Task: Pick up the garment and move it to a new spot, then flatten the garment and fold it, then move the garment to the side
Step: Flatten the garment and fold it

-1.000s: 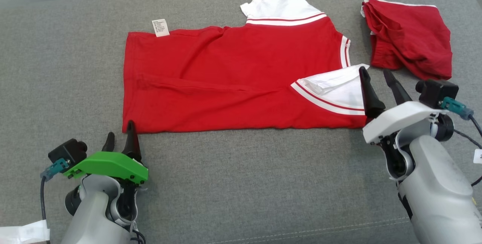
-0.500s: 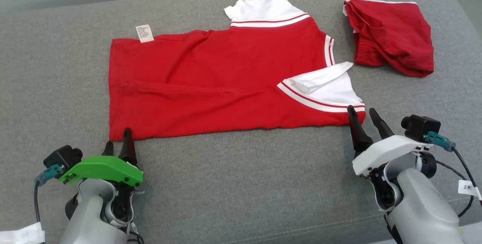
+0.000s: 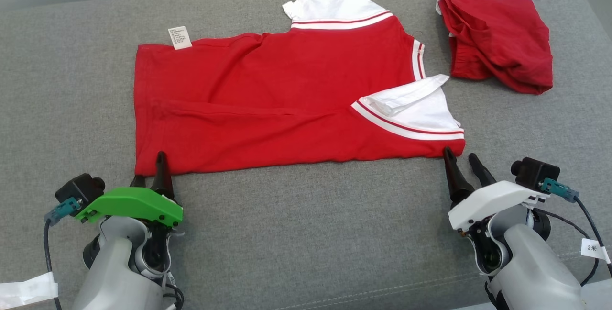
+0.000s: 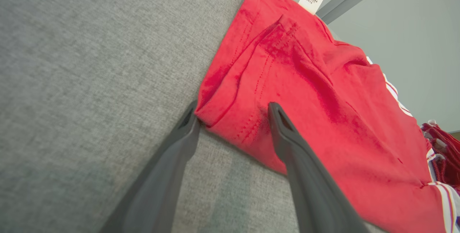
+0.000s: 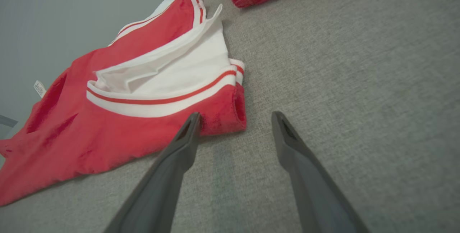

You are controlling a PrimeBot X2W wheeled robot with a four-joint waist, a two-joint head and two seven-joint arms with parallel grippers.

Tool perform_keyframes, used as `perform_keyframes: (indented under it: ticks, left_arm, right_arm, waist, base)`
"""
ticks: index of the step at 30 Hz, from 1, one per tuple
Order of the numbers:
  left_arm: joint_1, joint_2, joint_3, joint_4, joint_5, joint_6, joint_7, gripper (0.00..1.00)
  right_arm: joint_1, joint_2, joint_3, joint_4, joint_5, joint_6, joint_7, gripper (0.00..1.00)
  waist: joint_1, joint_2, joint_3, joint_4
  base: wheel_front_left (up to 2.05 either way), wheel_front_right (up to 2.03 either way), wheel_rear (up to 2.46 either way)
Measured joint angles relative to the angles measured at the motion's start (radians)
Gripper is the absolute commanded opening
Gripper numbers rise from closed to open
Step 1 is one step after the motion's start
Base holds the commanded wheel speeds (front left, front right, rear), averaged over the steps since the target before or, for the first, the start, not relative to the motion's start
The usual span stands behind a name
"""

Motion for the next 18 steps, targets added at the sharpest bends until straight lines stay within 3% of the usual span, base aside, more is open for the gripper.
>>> perform_keyframes:
  ticks: [1, 2, 7, 10, 12, 14, 16, 18]
  left_arm:
    - [-0.001, 0.0, -0.001, 0.001, 0.0, 0.0, -0.001, 0.35]
    - [-0.003, 0.0, -0.002, 0.003, 0.0, 0.0, -0.001, 0.29]
    - [-0.007, 0.0, -0.01, 0.018, 0.0, 0.0, -0.01, 0.14]
    - [-0.007, -0.001, -0.013, 0.023, -0.002, 0.0, -0.01, 0.04]
    - [-0.008, -0.002, -0.015, 0.025, -0.003, 0.0, -0.016, 0.01]
    - [-0.009, -0.003, -0.017, 0.027, -0.003, 0.0, -0.018, 0.0]
    - [-0.01, -0.003, -0.019, 0.028, -0.008, 0.0, -0.019, 0.0]
    - [-0.011, -0.003, -0.02, 0.029, -0.013, -0.001, -0.023, 0.0]
  right_arm:
    - [-0.001, 0.001, -0.001, 0.004, 0.012, 0.0, 0.0, 1.0]
    - [-0.002, 0.001, -0.001, 0.007, 0.024, 0.001, 0.0, 0.91]
    - [-0.014, 0.002, 0.007, 0.024, 0.056, 0.006, 0.002, 0.5]
    - [-0.031, 0.002, 0.023, 0.031, 0.06, 0.006, 0.006, 0.42]
    - [-0.042, 0.003, 0.031, 0.037, 0.06, 0.006, 0.006, 0.37]
    - [-0.05, 0.003, 0.04, 0.039, 0.062, 0.006, 0.006, 0.25]
    - [-0.055, 0.003, 0.054, 0.043, 0.062, 0.006, 0.006, 0.02]
    - [-0.062, 0.003, 0.062, 0.044, 0.062, 0.006, 0.006, 0.0]
  waist:
    - [0.0, 0.0, 0.0, 0.001]
    - [0.0, 0.0, 0.001, 0.001]
    - [0.0, 0.0, 0.002, 0.003]
    - [0.0, 0.0, 0.003, 0.004]
    - [0.0, 0.0, 0.003, 0.005]
    - [0.0, 0.0, 0.003, 0.005]
    - [0.0, 0.0, 0.004, 0.005]
    - [0.0, 0.0, 0.003, 0.006]
  base:
    - [0.0, 0.0, 0.0]
    - [0.0, 0.0, 0.0]
    - [0.0, 0.0, 0.0]
    - [0.0, 0.0, 0.0]
    - [0.0, 0.0, 0.0]
    - [0.0, 0.0, 0.0]
    - [0.0, 0.0, 0.0]
    - [0.0, 0.0, 0.0]
